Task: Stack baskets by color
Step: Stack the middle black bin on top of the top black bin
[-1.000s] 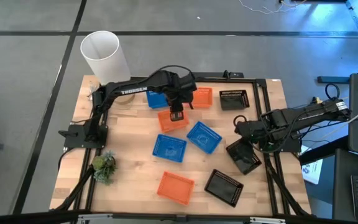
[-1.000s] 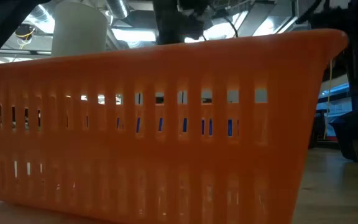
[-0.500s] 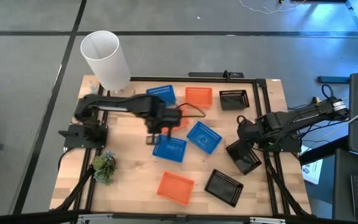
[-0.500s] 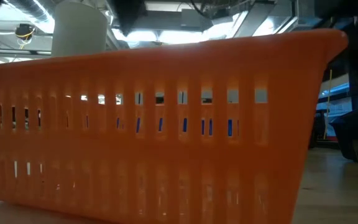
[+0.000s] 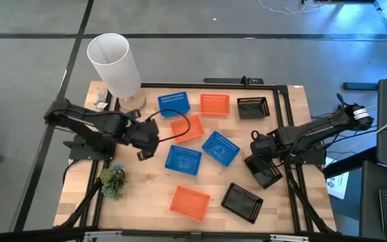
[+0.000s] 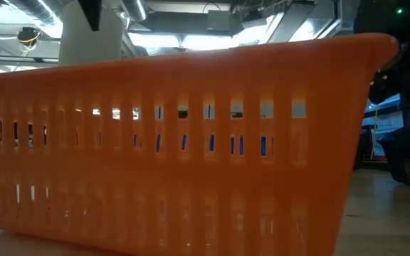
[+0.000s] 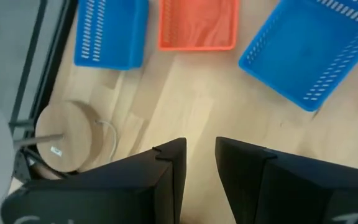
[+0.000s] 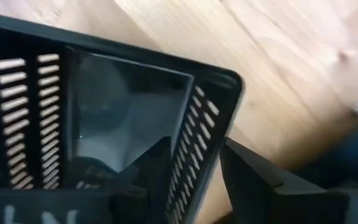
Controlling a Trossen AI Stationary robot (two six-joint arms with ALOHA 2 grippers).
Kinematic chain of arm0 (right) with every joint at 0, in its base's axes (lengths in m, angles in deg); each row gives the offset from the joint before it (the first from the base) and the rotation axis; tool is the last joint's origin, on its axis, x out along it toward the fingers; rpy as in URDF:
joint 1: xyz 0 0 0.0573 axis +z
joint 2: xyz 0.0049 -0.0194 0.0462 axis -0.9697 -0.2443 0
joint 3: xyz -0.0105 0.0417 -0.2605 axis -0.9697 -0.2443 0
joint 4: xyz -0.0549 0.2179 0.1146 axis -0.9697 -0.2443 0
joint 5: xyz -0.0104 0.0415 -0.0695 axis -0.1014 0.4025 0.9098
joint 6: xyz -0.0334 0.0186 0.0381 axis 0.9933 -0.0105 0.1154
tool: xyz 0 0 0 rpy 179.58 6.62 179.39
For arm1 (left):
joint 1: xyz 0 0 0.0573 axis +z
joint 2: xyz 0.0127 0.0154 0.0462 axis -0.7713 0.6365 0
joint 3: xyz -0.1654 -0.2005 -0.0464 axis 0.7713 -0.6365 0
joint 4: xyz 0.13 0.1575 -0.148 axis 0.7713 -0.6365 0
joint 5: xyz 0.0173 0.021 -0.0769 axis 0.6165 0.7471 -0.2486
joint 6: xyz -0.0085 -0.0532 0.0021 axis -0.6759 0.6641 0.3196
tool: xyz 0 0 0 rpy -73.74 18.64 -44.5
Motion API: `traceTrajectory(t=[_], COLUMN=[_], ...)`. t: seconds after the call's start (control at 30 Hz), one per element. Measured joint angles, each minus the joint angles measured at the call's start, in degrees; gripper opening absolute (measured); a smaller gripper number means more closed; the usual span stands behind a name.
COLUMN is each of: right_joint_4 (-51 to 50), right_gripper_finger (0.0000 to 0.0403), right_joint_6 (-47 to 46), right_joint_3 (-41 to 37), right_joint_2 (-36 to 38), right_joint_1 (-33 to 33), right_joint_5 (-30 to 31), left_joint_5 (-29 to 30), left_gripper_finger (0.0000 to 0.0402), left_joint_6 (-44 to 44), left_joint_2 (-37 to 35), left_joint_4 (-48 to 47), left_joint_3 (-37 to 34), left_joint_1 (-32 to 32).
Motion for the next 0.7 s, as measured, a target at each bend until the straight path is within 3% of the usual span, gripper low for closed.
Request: traceTrajectory(t=[0.17,0.33,0.57,0.7], right_joint_4=[4.0,4.0,2.6,-5.4], right_gripper_finger=[0.0115,0.0021,0.0008,0.0007], right_joint_6=[-0.8,-0.6,1.8,4.8], right_joint_3=[-0.1,-0.1,4.5,13.8], right_joint_2=[-0.9,-1.9,-1.6,-1.6], right_joint_1=[0.0,0.0,-0.6,-1.8], right_joint_5=[-0.8,-2.3,-3.0,3.2], left_joint_5=[1.6,1.7,1.2,1.8], left_gripper_finger=[0.0078,0.0078,0.0078,0.0078], left_joint_6=[3.8,3.7,3.1,-1.4], left_joint_2=[-2.0,-2.0,-2.0,-2.6], left_joint_4=[0.3,1.7,3.2,3.2], left_joint_3=[-3.6,-5.6,-9.5,-12.8], left_joint_1=[-1.2,-1.3,-1.5,-3.5])
